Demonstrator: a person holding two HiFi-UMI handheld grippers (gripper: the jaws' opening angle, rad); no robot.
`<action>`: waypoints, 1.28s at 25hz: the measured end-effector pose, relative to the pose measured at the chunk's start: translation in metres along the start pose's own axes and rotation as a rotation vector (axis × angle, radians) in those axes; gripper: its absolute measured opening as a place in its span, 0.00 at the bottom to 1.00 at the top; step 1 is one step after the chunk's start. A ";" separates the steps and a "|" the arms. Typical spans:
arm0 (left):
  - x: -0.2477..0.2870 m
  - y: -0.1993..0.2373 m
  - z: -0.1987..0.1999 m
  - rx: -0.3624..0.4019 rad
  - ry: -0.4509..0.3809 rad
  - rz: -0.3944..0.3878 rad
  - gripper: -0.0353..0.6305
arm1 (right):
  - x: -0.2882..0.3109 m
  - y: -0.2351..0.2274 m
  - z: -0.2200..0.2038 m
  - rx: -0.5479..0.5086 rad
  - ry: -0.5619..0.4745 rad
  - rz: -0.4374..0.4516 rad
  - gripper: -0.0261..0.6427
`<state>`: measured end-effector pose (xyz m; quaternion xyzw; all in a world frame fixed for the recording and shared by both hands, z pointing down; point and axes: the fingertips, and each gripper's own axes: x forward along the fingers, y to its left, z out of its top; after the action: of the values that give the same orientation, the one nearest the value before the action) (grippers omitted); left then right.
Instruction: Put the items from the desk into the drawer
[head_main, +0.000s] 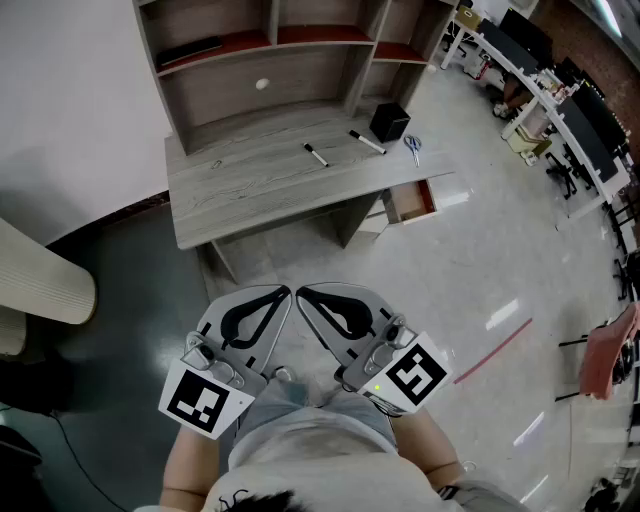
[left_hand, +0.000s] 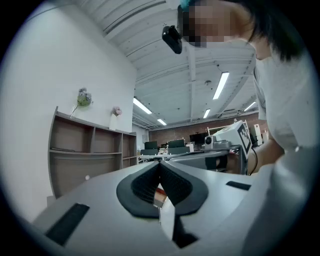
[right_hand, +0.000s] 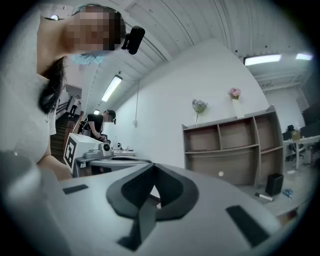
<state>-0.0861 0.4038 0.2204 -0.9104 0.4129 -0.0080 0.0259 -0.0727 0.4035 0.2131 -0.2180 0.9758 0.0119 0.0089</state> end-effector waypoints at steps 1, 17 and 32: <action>-0.001 0.002 0.000 -0.001 -0.001 -0.001 0.06 | 0.002 0.001 0.000 -0.002 -0.001 0.000 0.05; 0.005 0.019 -0.012 -0.020 0.016 -0.033 0.06 | 0.017 -0.007 -0.011 0.014 0.016 -0.042 0.05; 0.093 0.077 -0.009 -0.004 0.032 0.054 0.06 | 0.050 -0.111 -0.006 0.031 -0.007 0.055 0.05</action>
<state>-0.0829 0.2824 0.2243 -0.8987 0.4376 -0.0210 0.0178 -0.0708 0.2821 0.2153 -0.1908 0.9815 -0.0020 0.0153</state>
